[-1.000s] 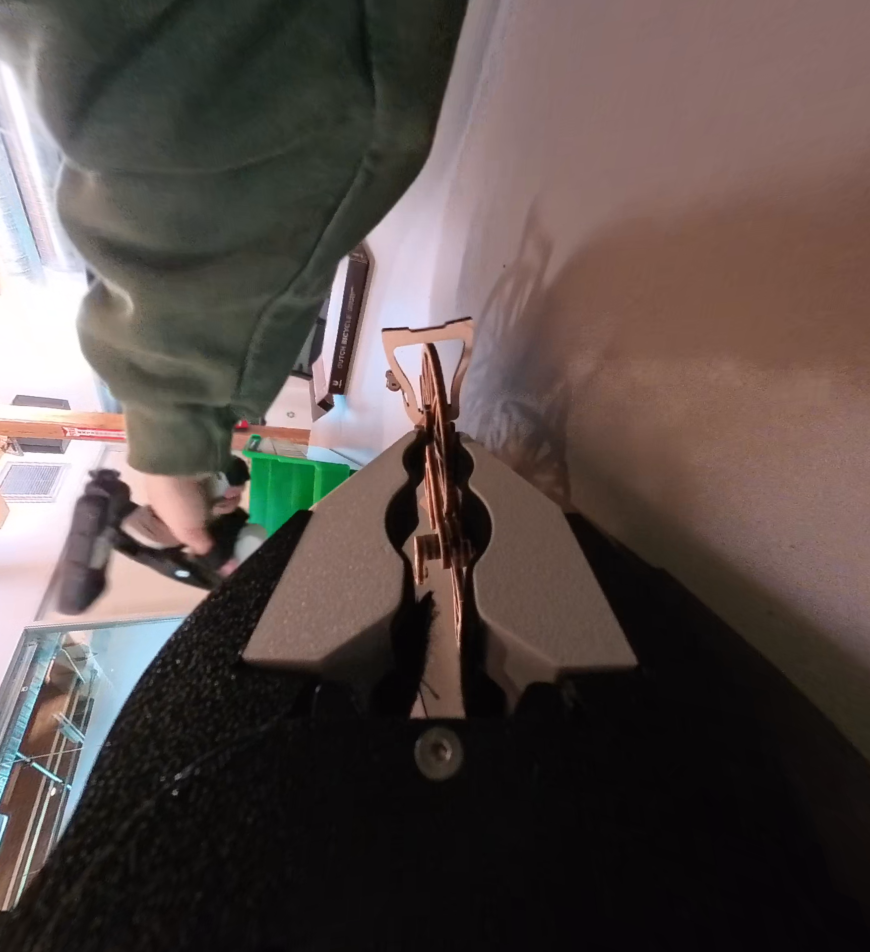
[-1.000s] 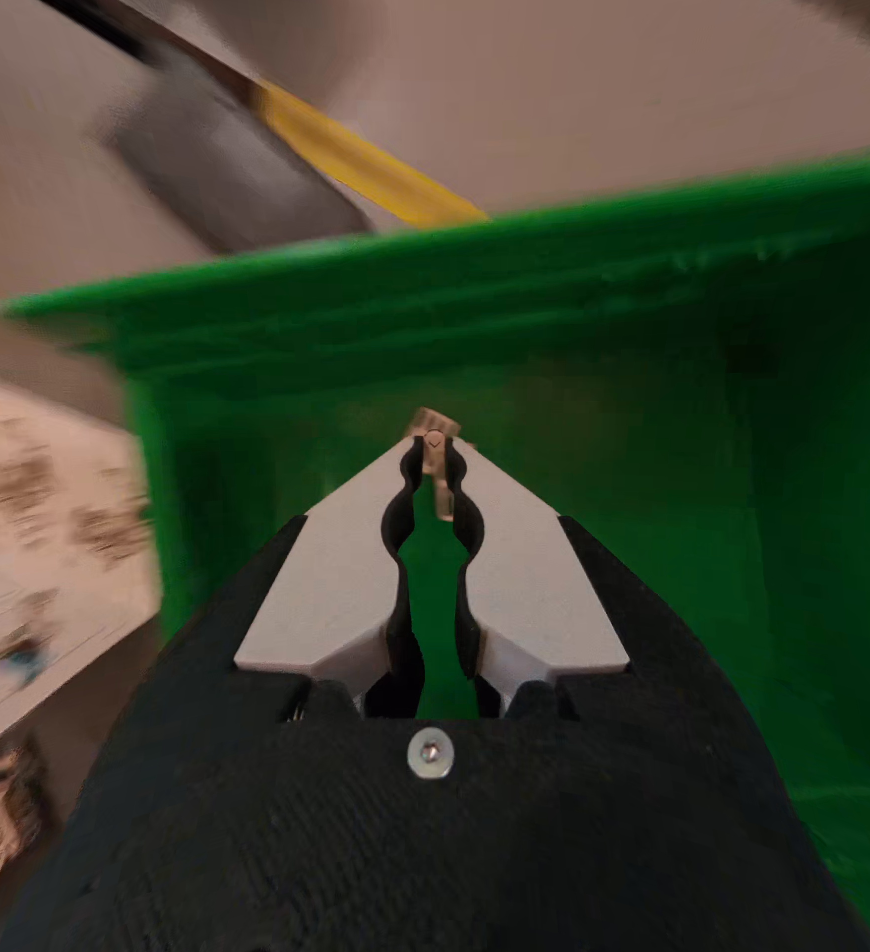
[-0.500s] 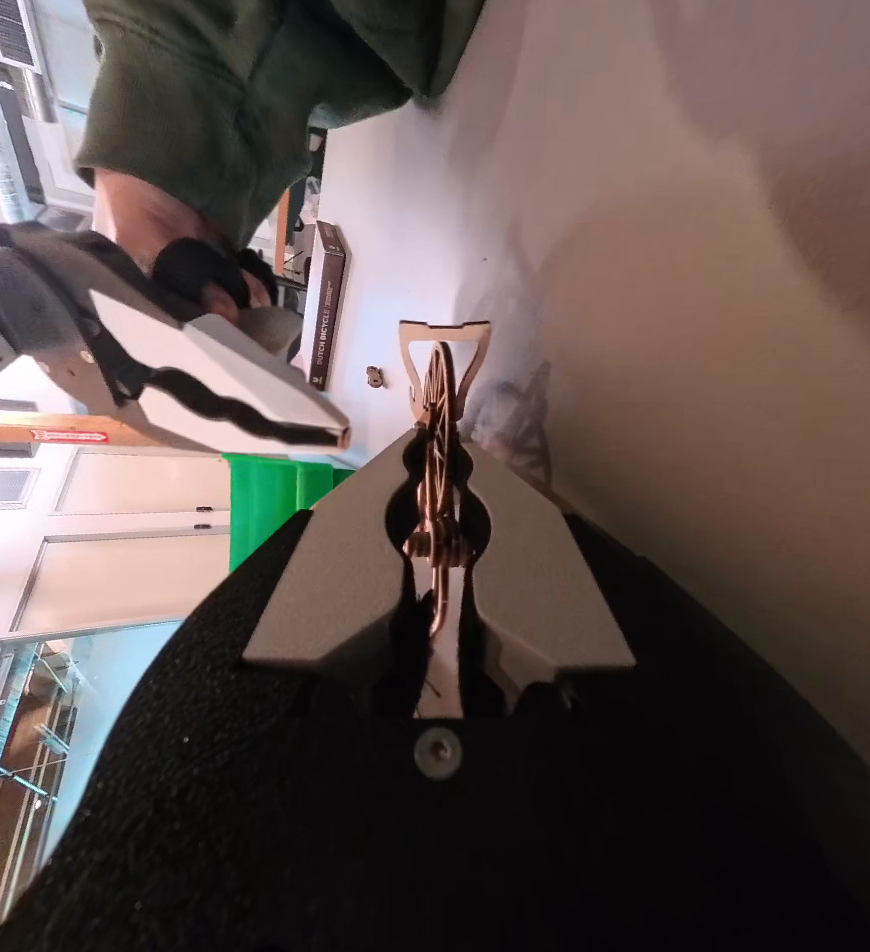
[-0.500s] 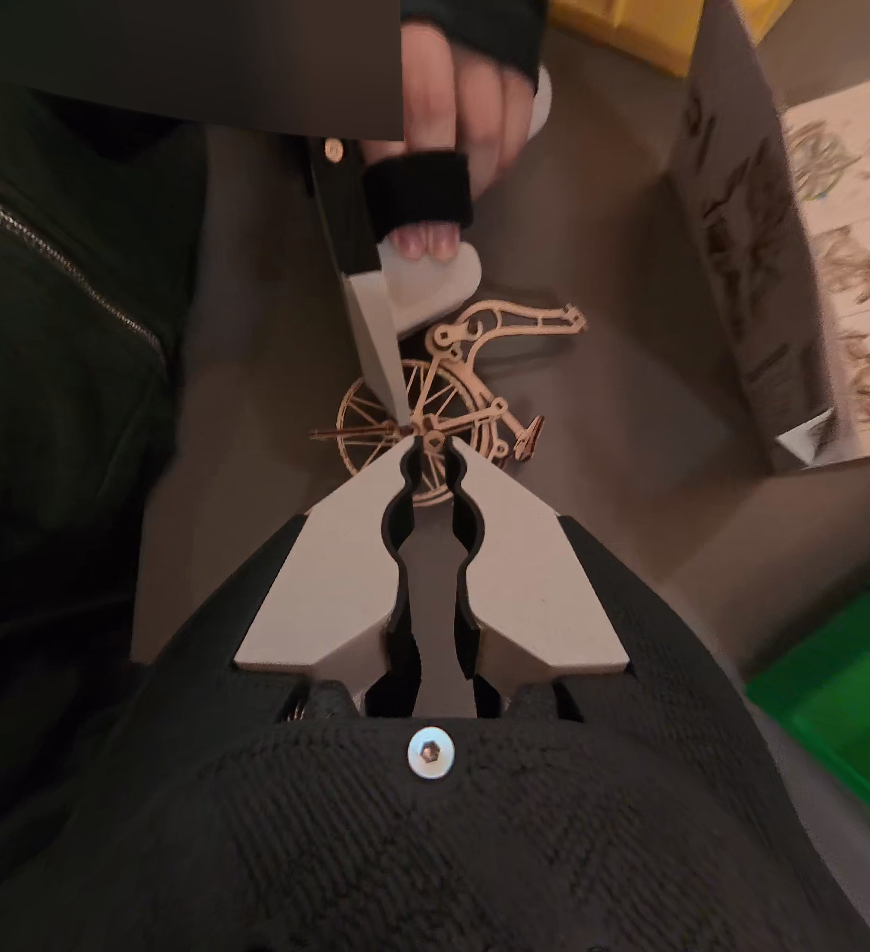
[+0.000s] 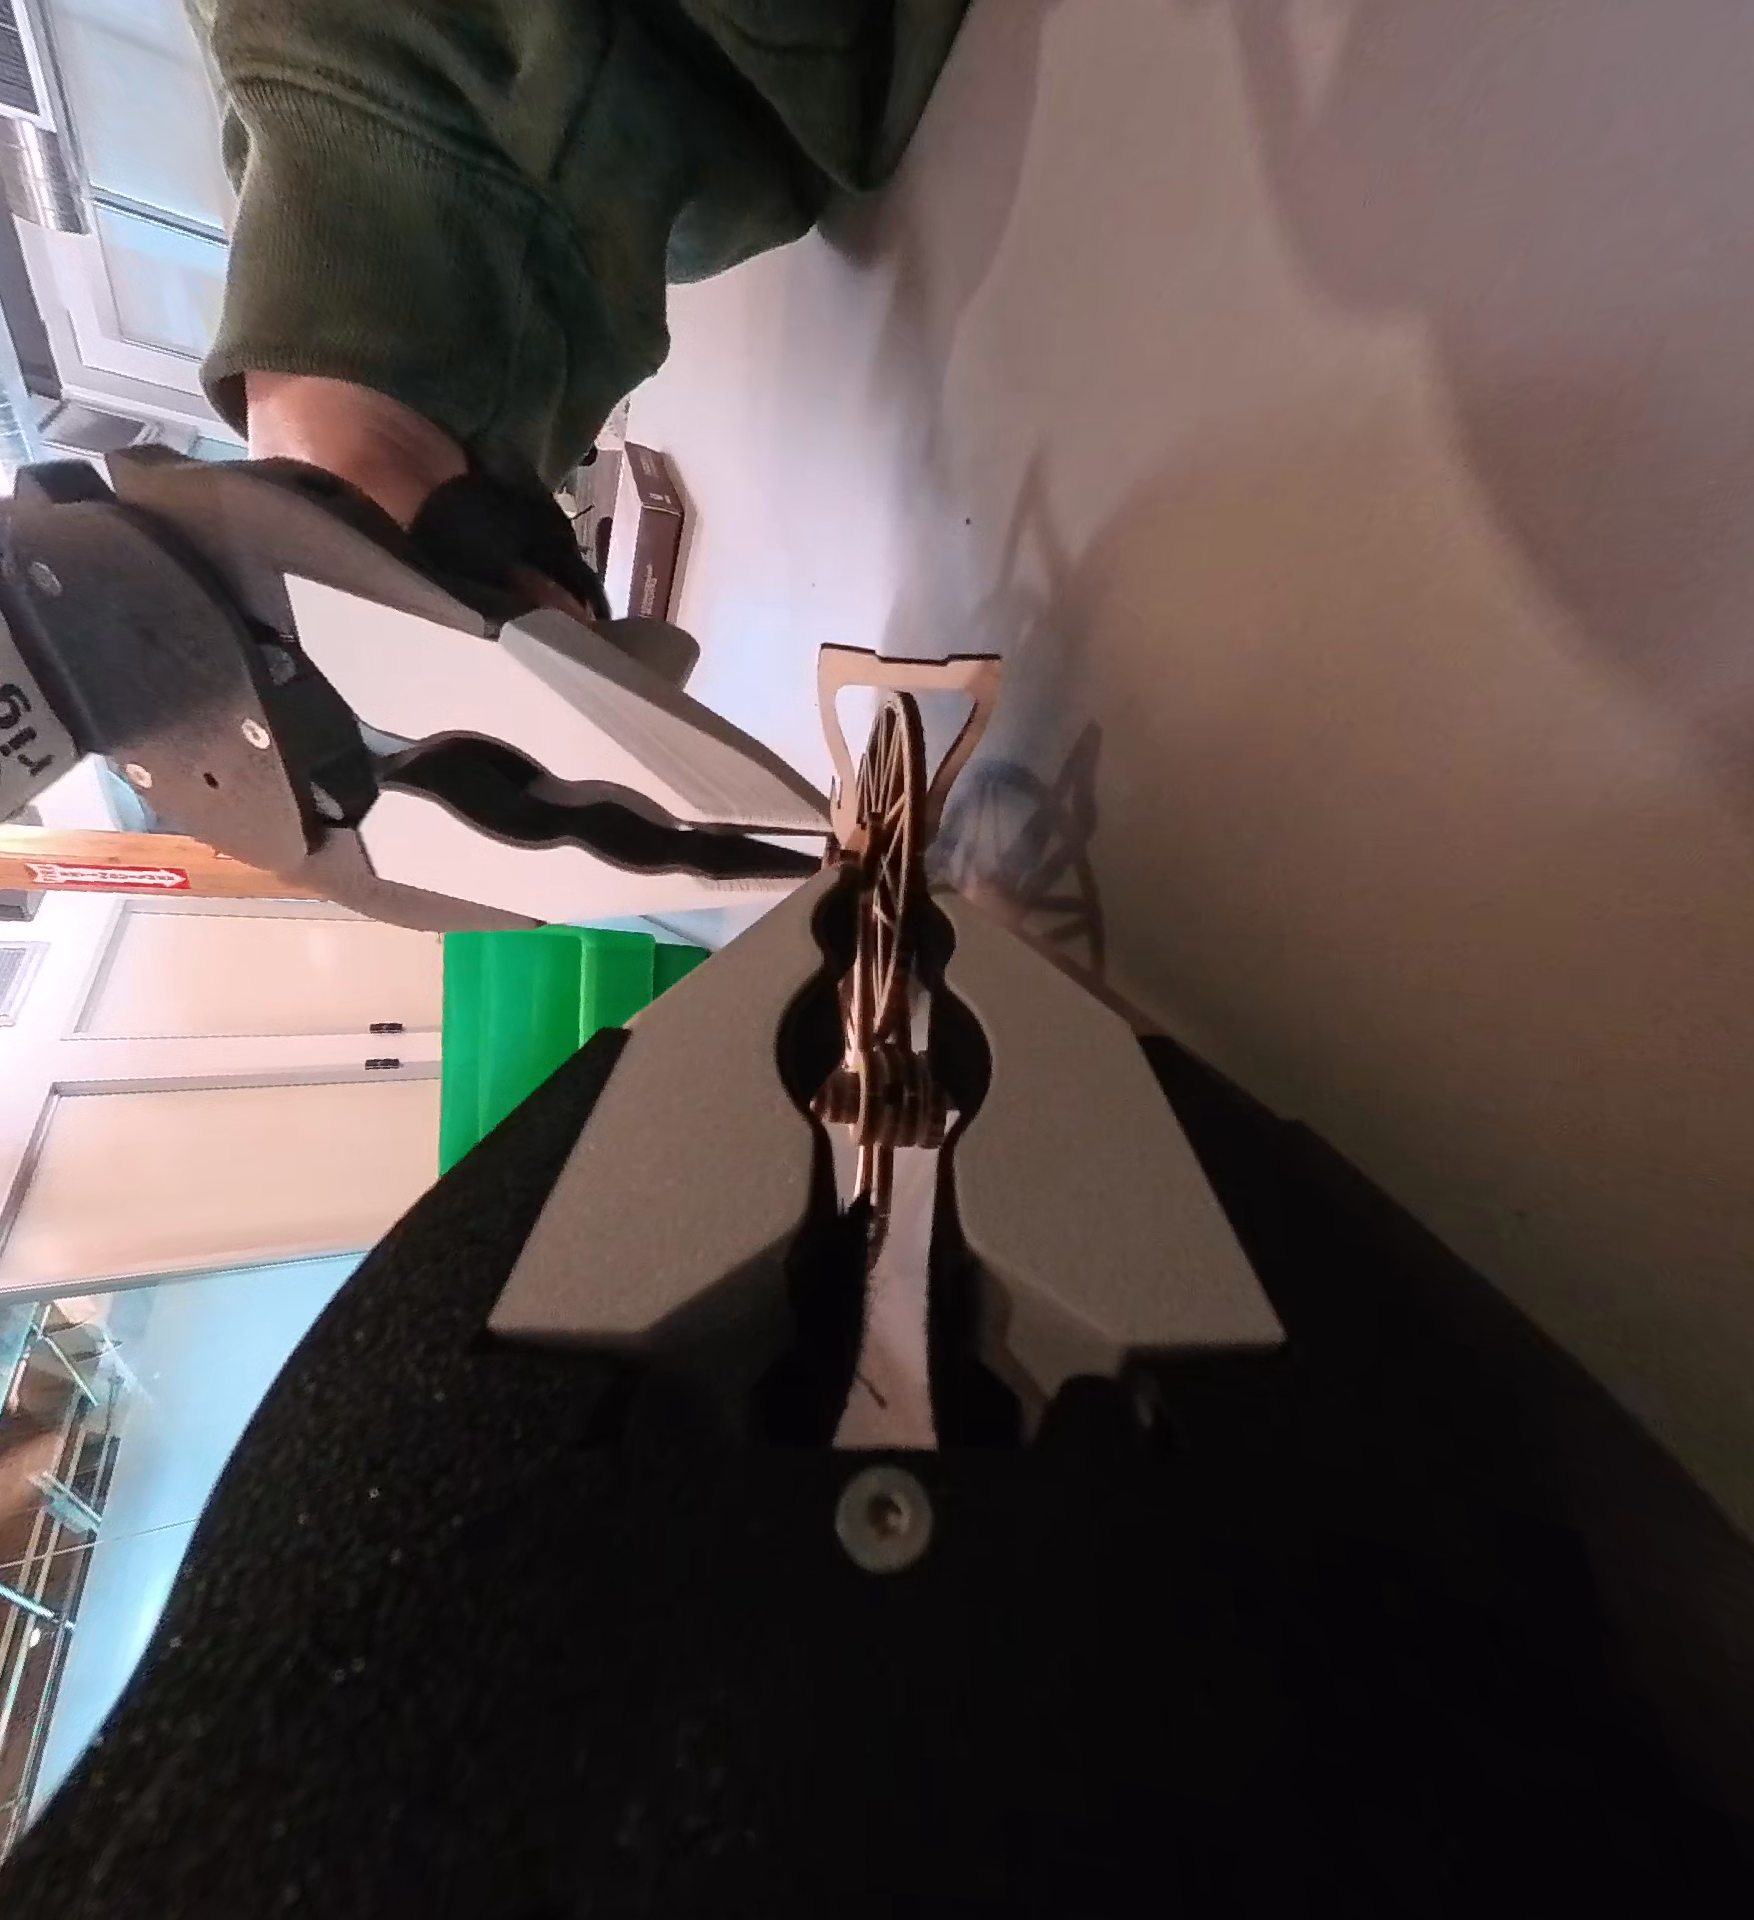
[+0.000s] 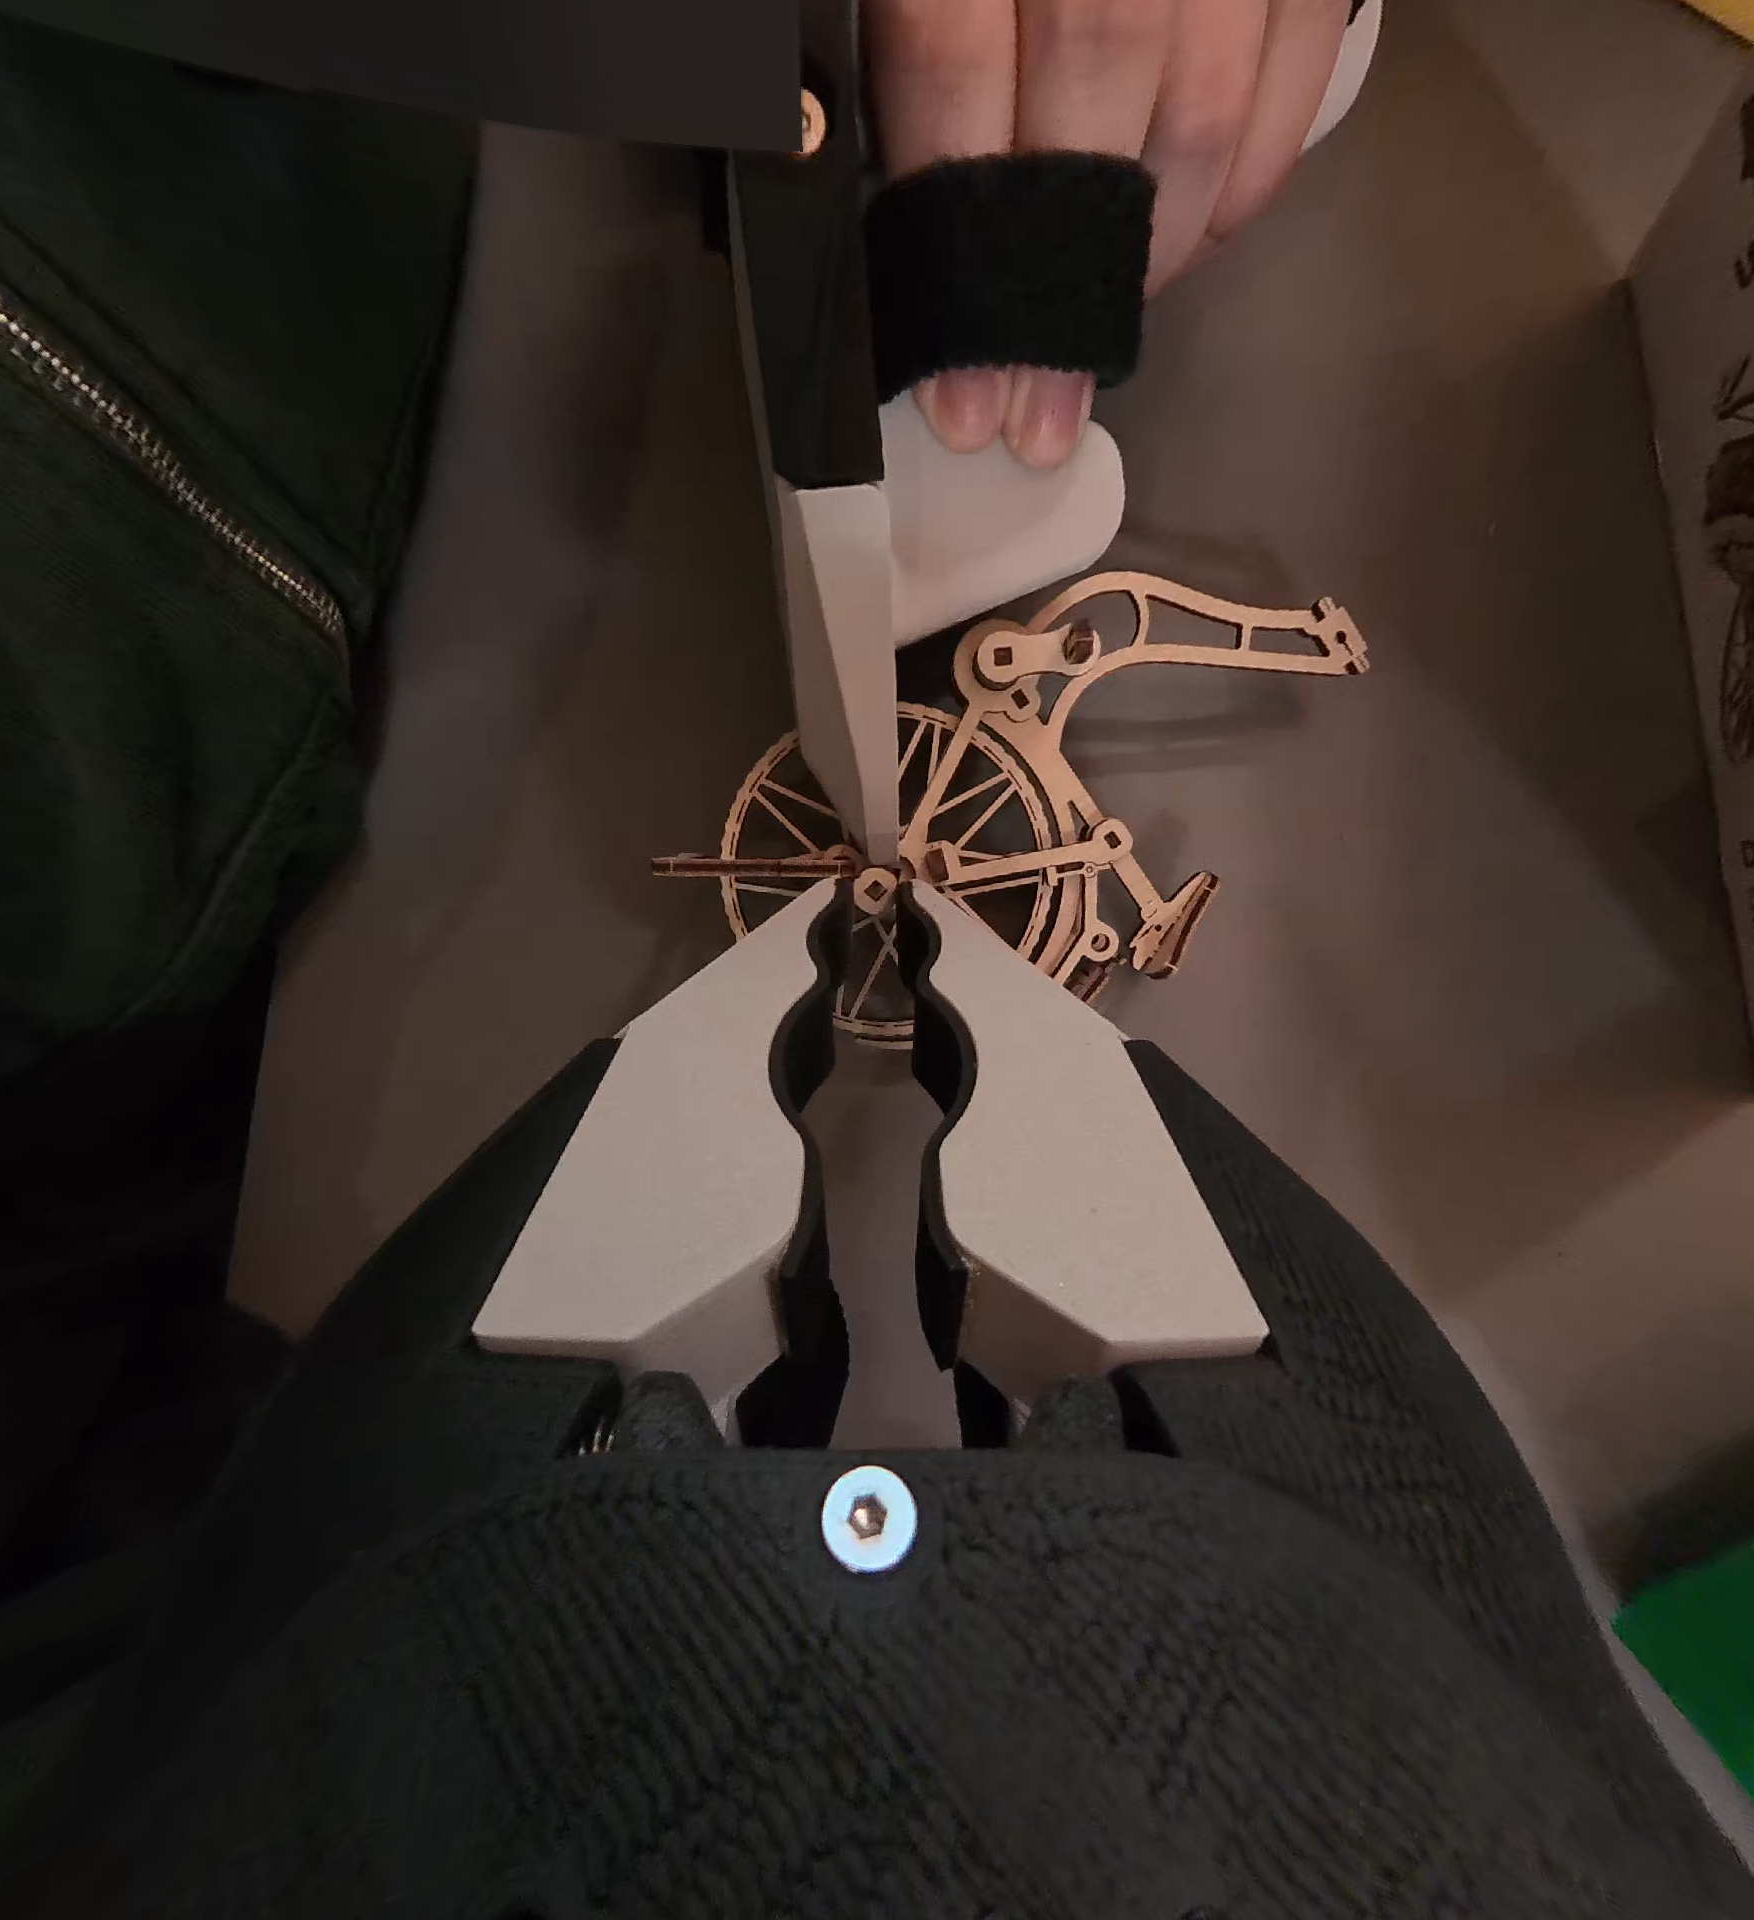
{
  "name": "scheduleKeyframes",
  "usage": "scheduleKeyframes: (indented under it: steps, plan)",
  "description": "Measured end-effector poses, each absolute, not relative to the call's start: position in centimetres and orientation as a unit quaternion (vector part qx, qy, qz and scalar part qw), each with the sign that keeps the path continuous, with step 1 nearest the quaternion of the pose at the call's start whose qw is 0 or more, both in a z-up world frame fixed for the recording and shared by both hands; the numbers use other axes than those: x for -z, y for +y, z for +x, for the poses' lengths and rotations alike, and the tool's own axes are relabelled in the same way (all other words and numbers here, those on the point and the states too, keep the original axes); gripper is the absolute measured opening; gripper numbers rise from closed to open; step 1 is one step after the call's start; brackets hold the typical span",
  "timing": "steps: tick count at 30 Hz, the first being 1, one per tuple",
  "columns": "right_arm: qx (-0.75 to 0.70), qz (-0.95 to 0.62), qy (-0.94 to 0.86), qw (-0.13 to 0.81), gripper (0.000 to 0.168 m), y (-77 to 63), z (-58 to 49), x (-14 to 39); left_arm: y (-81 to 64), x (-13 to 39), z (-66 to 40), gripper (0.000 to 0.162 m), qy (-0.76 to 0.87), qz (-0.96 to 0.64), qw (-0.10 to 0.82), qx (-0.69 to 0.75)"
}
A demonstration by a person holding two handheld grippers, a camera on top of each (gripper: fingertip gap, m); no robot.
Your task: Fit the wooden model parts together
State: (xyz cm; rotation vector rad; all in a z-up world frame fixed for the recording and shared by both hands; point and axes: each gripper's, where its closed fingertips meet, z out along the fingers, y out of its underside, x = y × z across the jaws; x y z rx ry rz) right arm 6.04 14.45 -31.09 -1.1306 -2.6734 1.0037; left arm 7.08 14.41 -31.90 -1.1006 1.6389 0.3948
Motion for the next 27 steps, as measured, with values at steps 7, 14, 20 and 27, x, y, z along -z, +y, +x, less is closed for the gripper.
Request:
scheduleKeyframes:
  steps: [7,14,20,27]
  plan:
    - [-0.322,-0.35,-0.878,0.048,0.006,14.4,6.09,31.23,14.3,32.04,7.14,0.007,0.691,-0.459,0.533,-0.165]
    - [-0.319,-0.357,-0.877,0.04,0.006,14.65,6.2,31.86,14.28,32.81,7.13,0.014,0.697,-0.469,0.52,-0.152]
    - [-0.322,-0.362,-0.874,0.038,0.006,14.83,6.31,31.88,14.78,32.67,6.57,0.017,0.688,-0.48,0.517,-0.169]
    - [-0.336,-0.367,-0.867,0.026,0.006,14.78,6.46,31.88,14.79,32.79,6.73,0.012,0.696,-0.46,0.52,-0.186]
